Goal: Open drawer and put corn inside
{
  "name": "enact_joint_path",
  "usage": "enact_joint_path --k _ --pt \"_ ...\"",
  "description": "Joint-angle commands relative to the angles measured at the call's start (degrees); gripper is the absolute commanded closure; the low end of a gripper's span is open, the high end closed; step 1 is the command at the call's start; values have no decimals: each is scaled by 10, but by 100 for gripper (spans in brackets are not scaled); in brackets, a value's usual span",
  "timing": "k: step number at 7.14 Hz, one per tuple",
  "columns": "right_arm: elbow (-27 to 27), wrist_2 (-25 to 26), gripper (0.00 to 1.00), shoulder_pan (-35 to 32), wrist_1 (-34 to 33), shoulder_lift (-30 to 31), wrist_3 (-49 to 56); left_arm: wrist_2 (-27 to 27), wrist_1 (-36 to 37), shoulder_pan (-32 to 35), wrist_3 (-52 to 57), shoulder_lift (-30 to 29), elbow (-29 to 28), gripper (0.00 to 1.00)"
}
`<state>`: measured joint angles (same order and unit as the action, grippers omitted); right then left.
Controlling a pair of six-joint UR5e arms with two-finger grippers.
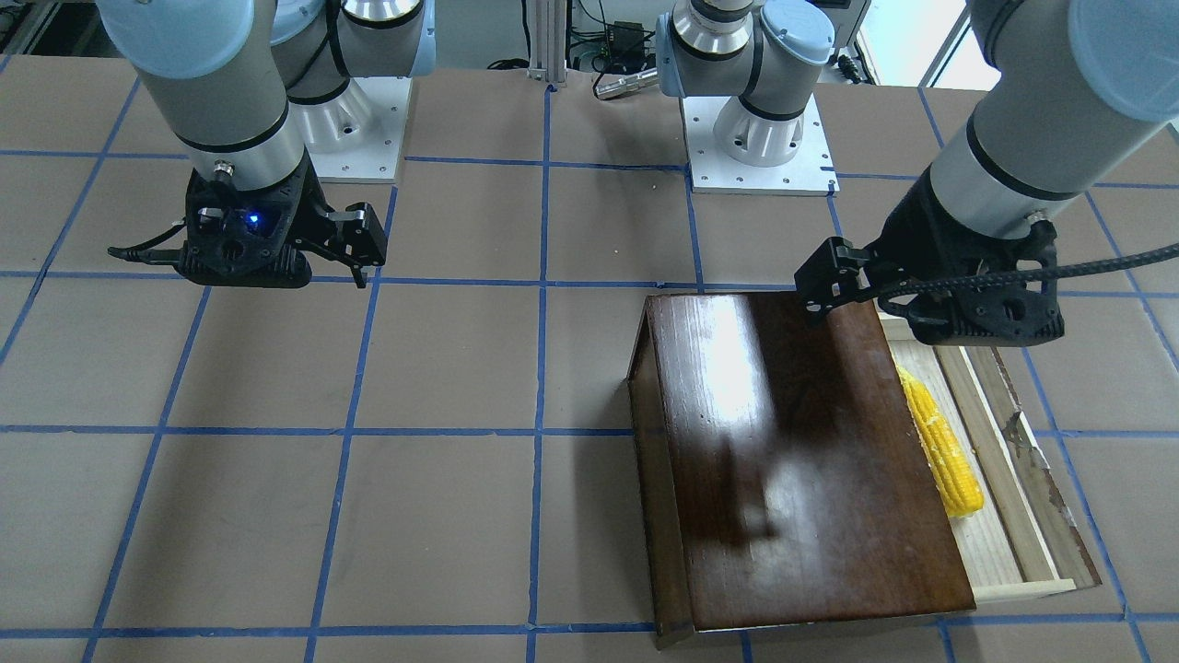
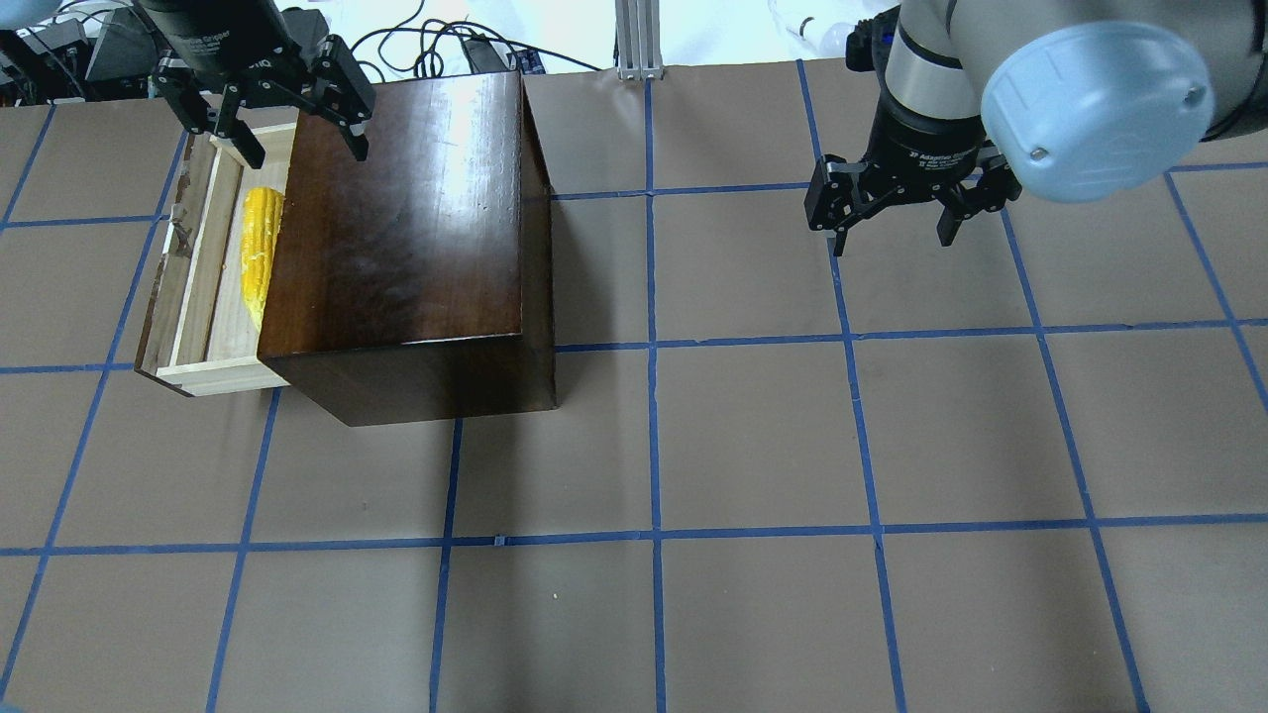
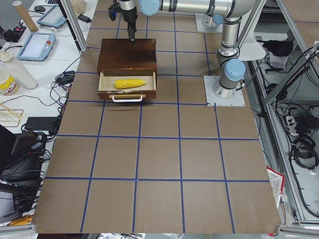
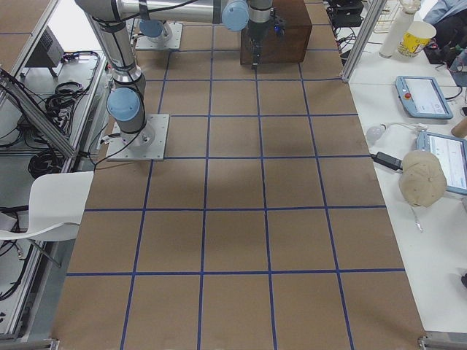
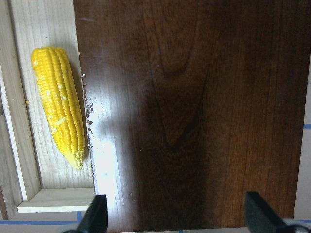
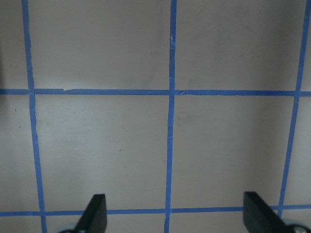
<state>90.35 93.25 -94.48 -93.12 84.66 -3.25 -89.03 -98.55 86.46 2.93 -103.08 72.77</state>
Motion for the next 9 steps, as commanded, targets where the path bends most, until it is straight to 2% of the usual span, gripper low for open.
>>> enact_joint_path --k 1,4,9 --pt "0 0 0 0 0 1 0 4 1 23 1 24 48 0" --pt "0 1 0 0 0 0 0 2 33 29 -7 52 109 0" --pt "0 1 0 0 0 0 0 1 42 30 -13 79 135 0"
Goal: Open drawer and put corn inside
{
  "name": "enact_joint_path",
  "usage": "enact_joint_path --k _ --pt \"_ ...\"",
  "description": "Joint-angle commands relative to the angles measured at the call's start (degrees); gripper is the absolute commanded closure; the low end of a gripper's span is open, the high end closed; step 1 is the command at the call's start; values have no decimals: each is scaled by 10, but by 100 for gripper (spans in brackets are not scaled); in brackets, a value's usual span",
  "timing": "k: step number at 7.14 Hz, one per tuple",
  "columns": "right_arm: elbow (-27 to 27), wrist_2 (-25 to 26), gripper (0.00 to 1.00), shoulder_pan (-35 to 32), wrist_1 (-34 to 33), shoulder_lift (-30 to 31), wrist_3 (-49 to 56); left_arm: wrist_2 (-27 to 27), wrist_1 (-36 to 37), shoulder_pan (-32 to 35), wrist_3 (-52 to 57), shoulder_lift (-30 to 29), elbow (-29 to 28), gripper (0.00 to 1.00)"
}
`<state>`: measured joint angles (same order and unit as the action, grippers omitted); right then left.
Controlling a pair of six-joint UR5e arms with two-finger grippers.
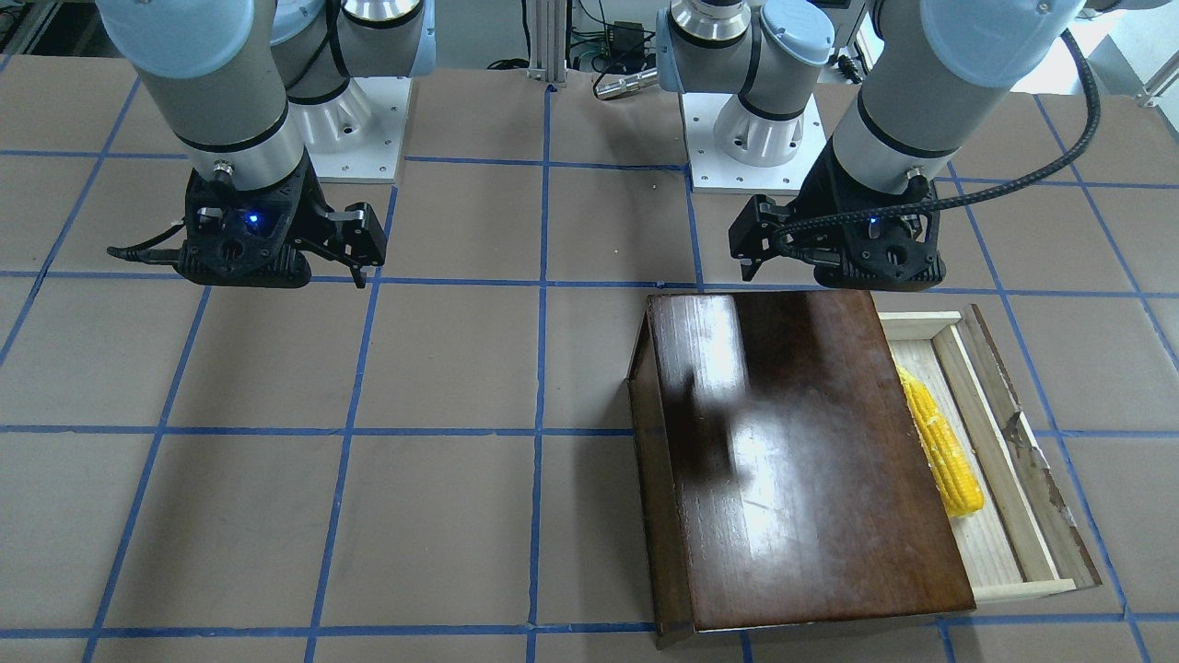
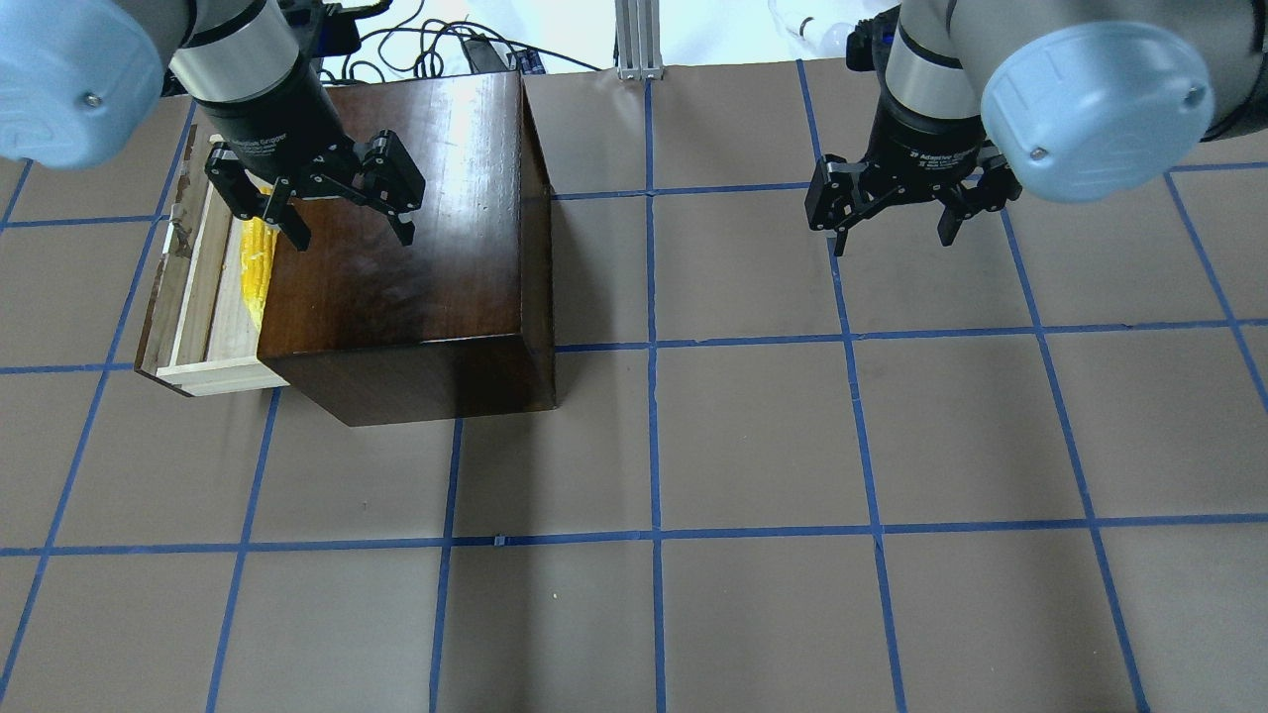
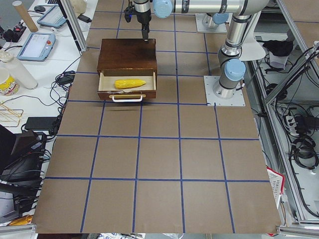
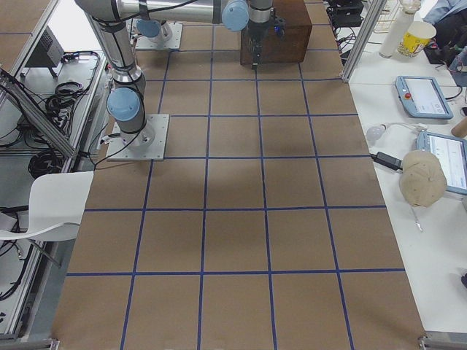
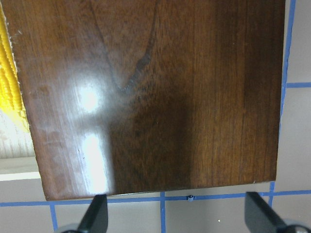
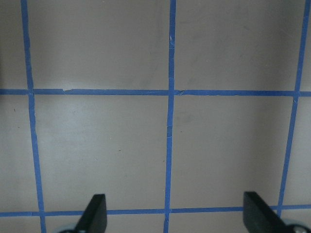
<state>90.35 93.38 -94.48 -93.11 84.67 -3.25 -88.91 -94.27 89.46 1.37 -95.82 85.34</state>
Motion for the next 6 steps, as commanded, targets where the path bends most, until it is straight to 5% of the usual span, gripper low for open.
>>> enact_joint_path --k 1,6 --pt "0 0 0 0 -1 1 0 -3 5 0 5 20 29 0" --pt "0 0 0 0 -1 1 0 -3 13 0 7 32 40 0"
